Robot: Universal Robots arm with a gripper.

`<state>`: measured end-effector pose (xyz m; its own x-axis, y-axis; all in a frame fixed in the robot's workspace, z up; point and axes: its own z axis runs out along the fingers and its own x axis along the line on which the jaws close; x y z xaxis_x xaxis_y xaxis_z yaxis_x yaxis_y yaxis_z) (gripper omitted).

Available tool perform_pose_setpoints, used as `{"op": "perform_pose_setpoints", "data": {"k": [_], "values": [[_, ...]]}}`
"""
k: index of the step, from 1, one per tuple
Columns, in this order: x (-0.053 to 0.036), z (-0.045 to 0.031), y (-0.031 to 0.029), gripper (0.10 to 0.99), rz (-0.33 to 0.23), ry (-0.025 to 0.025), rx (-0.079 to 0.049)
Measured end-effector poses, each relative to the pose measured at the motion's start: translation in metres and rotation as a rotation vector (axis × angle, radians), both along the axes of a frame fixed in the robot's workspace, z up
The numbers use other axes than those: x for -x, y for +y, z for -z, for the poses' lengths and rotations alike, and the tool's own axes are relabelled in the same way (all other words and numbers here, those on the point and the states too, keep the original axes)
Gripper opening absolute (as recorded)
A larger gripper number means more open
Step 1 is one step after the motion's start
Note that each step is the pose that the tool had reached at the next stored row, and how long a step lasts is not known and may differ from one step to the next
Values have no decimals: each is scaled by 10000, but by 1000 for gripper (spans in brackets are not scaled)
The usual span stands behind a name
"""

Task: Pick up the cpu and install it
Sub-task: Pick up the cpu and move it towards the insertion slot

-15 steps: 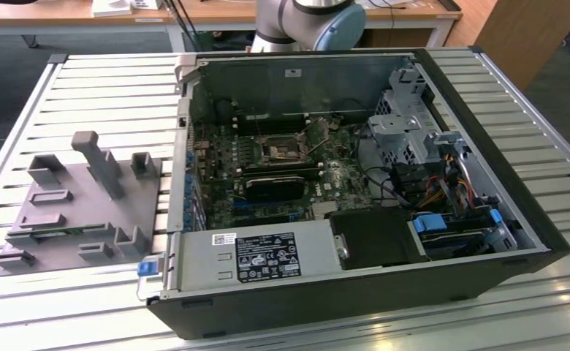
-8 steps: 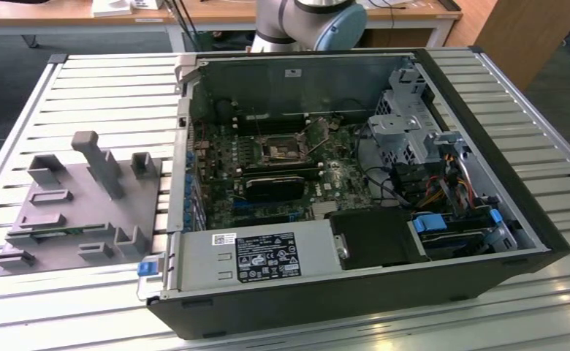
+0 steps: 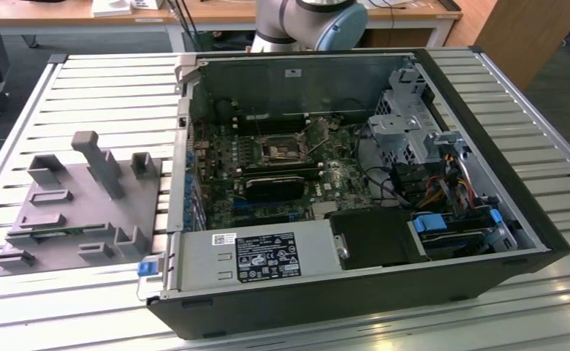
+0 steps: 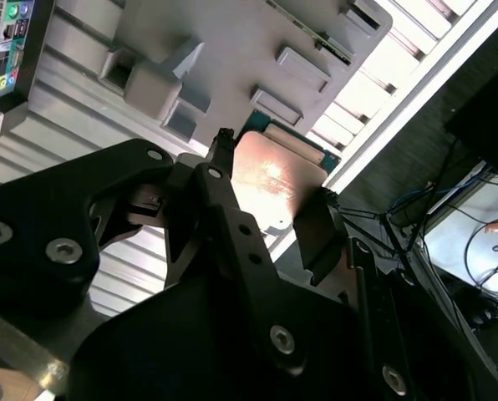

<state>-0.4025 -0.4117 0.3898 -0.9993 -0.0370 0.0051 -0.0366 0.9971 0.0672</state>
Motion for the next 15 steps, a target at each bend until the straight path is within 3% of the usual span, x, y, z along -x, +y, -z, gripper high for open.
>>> {"op": "perform_pose_setpoints", "data": {"k": [5, 15], "values": [[-143, 1, 0, 541, 0, -1, -6], [-342, 1, 1, 541, 0, -1, -6]]}}
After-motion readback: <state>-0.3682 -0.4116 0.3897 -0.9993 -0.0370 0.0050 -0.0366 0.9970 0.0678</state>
